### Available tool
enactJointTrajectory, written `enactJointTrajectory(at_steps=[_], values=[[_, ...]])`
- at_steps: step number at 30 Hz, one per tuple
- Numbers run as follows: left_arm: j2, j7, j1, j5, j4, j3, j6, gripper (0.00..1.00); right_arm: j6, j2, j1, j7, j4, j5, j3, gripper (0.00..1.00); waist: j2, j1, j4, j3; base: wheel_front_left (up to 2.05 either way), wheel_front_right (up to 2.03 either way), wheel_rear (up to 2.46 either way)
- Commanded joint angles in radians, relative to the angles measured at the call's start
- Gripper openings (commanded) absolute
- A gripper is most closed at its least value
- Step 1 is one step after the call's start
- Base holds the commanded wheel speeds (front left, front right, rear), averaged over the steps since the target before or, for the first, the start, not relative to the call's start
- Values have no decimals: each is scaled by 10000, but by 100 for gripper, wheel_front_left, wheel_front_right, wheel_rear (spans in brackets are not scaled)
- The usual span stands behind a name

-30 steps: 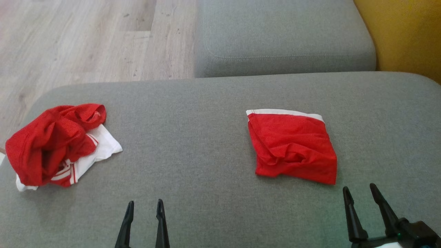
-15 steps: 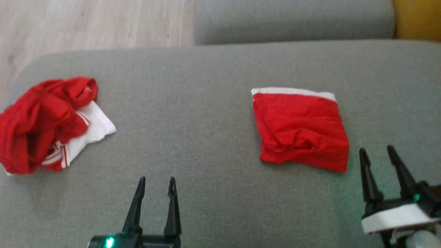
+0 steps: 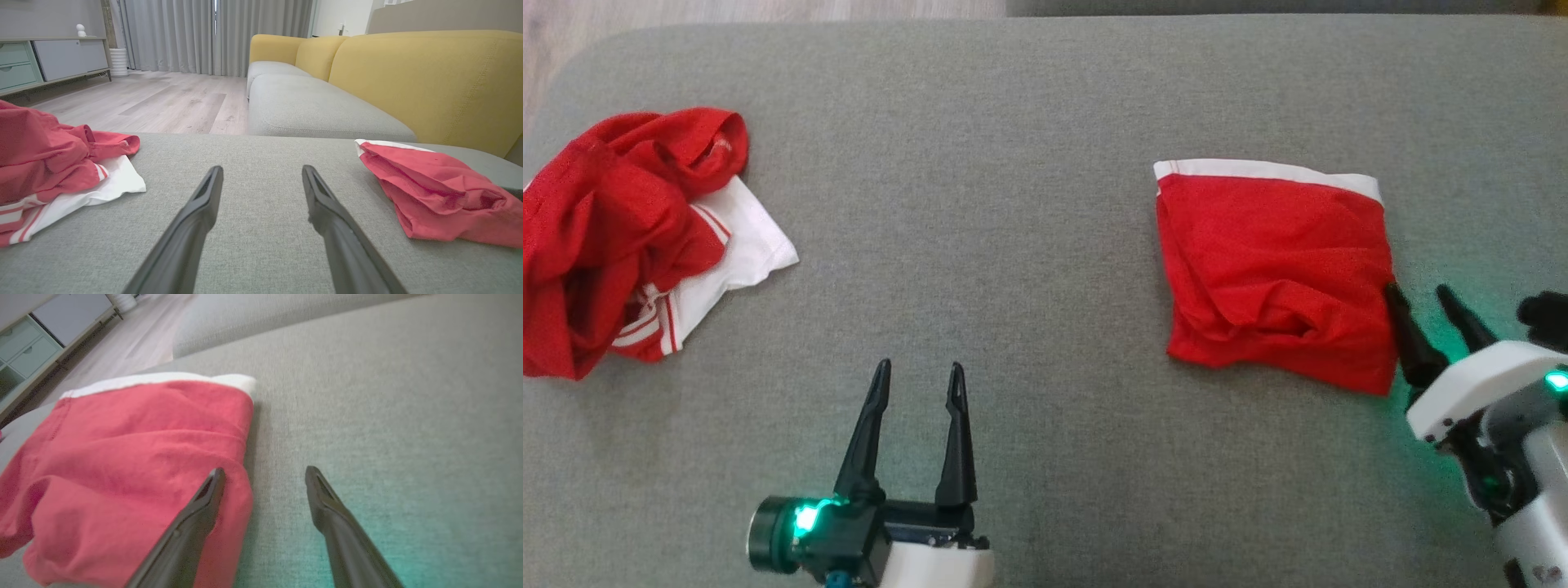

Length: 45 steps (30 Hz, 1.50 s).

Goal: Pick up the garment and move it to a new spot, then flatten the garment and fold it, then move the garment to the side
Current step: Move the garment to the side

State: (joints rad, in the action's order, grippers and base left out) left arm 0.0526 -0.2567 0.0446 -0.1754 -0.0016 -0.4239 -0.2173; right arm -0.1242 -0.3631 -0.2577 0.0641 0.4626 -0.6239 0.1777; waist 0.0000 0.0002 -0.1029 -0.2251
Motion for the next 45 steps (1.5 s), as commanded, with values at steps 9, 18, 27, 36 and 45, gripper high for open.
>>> enactJointTrajectory(at_steps=[9,18,27,36,45], values=[[-24,-51,-501,-72,-304,106,-223,100,-65,-739,-710,377,-13,-1572,1288,0,0,-2,229,-342,0,0,0],[-24,-51,-1073,263,-291,132,-108,100,-65,-2490,-2029,-21,602,-630,816,0,0,-2,1418,-1306,0,0,0],[-24,-51,-2024,832,-46,159,270,100,-65,-3662,-3330,-352,1745,308,-252,0,0,-2,2199,-2409,0,0,0],[-24,-51,-2550,949,141,88,468,100,-65,-3883,-4083,-1027,3027,1668,-331,36,0,-2,2197,-2699,0,0,0],[-24,-51,-2208,601,266,-70,371,100,-65,-2694,-3888,-1780,3955,2480,-437,100,0,-2,1767,-1743,0,0,0]])
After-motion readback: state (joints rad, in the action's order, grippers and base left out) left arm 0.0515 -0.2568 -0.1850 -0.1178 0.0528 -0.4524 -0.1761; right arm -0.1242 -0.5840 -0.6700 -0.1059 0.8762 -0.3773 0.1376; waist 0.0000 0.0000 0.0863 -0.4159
